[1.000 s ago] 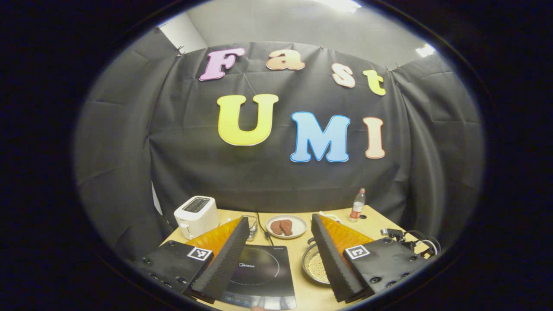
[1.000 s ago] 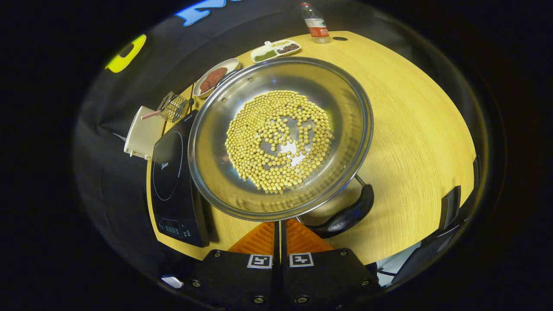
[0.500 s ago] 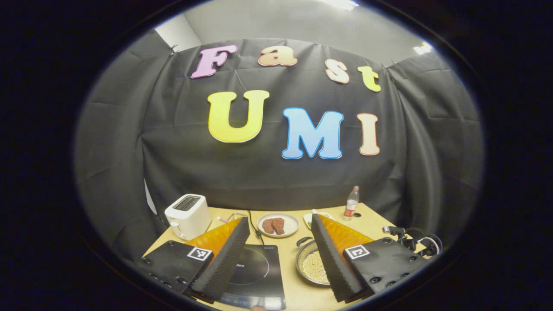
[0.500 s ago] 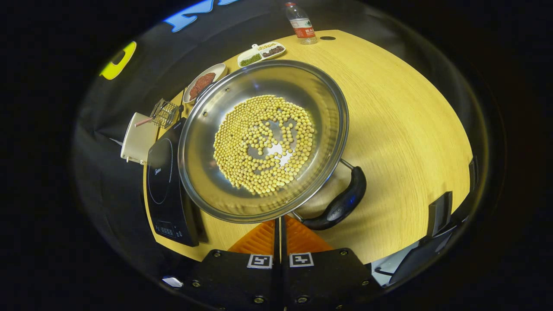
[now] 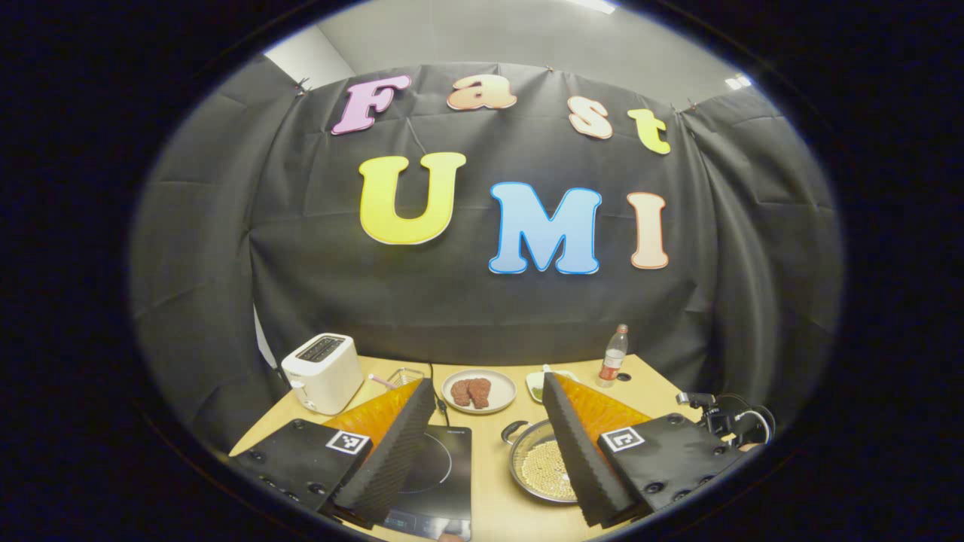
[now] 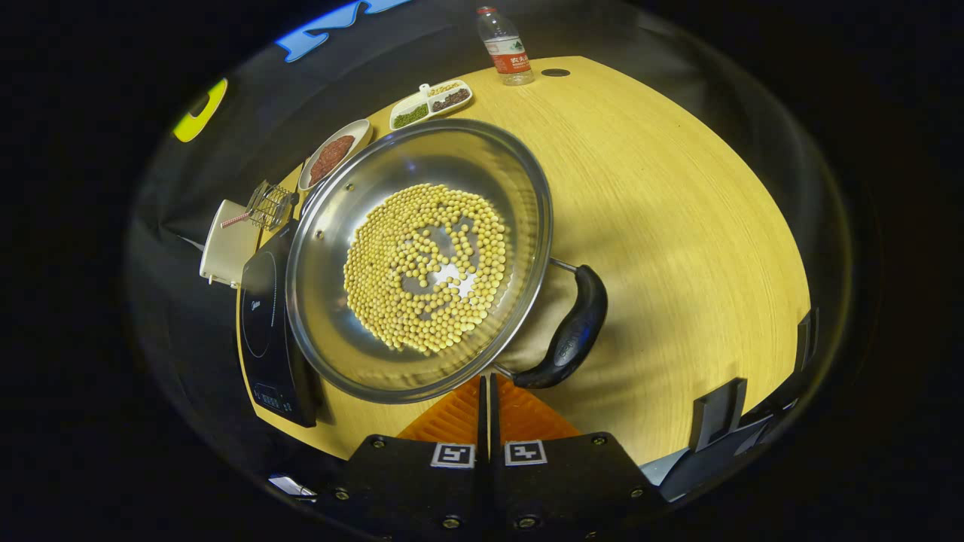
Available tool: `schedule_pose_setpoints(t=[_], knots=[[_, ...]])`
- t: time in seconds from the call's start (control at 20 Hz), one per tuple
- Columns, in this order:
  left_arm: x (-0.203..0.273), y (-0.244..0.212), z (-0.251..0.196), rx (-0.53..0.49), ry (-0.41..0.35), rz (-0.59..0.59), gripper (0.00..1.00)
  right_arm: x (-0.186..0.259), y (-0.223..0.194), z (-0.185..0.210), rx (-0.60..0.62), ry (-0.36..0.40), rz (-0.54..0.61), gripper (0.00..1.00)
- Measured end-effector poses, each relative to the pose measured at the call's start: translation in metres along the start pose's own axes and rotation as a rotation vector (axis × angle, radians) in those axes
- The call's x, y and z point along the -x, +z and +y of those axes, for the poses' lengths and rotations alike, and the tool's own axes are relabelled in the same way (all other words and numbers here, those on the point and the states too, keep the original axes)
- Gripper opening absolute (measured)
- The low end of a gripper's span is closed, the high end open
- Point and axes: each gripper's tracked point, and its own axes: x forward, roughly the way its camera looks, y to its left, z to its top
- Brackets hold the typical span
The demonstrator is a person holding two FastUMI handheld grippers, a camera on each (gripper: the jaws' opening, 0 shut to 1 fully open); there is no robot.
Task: First push the handle of the pot to place it horizontally, then grasp the pot with both hands and set it on the induction cooktop.
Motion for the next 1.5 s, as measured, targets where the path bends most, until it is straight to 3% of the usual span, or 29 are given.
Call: schedule_pose_setpoints(t=[0.1, 0.15, 0.2, 1.0, 1.05, 1.1, 1.5], knots=[[-0.003, -0.001, -0.008, -0.011, -0.004, 0.006, 0.94, 0.0, 0.008, -0.009, 0.013, -0.01, -0.007, 0.0], [-0.004, -0.002, -0.013, -0.016, -0.007, 0.009, 0.99, 0.0, 0.012, -0.013, 0.022, -0.017, -0.011, 0.0], [-0.005, -0.002, -0.017, -0.02, -0.009, 0.011, 0.93, -0.001, 0.016, -0.017, 0.032, -0.025, -0.015, 0.0], [-0.025, -0.015, -0.053, -0.036, 0.009, 0.051, 0.93, -0.016, 0.074, -0.061, 0.229, -0.101, -0.011, 0.0], [-0.026, -0.015, -0.054, -0.038, 0.016, 0.052, 0.99, -0.018, 0.077, -0.062, 0.238, -0.103, -0.01, 0.0], [-0.027, -0.014, -0.056, -0.04, 0.021, 0.053, 0.93, -0.02, 0.081, -0.063, 0.241, -0.103, -0.009, 0.0], [-0.038, -0.021, -0.062, -0.046, 0.067, 0.077, 0.94, -0.029, 0.103, -0.065, 0.271, -0.071, -0.008, 0.01]])
